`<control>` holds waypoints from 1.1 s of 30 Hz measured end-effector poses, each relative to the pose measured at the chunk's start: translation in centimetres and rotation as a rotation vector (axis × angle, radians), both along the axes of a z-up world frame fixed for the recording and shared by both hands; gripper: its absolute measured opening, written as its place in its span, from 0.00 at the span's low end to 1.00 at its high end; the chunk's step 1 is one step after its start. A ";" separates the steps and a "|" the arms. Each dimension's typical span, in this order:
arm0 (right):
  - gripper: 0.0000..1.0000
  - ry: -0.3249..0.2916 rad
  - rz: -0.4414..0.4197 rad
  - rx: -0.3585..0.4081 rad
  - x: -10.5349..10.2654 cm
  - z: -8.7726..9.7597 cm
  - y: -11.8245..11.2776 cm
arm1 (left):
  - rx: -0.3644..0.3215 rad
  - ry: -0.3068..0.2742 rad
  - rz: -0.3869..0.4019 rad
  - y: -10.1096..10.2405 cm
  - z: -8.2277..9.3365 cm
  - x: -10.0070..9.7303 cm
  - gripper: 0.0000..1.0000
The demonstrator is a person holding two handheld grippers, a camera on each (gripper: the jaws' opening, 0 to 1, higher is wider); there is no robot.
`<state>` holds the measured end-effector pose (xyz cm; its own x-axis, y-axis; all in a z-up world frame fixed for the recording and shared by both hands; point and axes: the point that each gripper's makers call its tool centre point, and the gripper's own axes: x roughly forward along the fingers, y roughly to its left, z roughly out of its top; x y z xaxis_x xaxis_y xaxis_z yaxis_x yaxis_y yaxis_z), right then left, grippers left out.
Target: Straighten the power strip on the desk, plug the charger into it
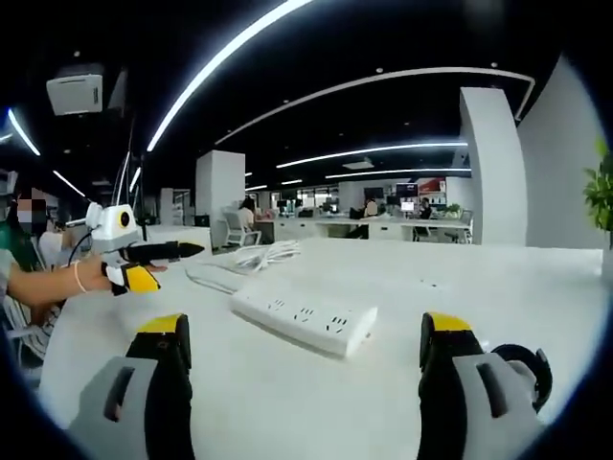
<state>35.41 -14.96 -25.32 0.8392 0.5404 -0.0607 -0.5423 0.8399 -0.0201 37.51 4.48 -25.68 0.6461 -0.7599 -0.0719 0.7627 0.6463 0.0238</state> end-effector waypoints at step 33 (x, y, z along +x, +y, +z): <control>1.00 -0.059 -0.082 -0.001 -4.7 0.4 -4.9 | -0.070 -0.055 0.087 2.9 0.9 -5.4 0.99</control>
<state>30.72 -19.85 -24.94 0.8827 0.4699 -0.0104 -0.4698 0.8813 -0.0503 32.11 7.43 -24.77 0.7113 -0.7027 0.0171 0.7025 0.7115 0.0168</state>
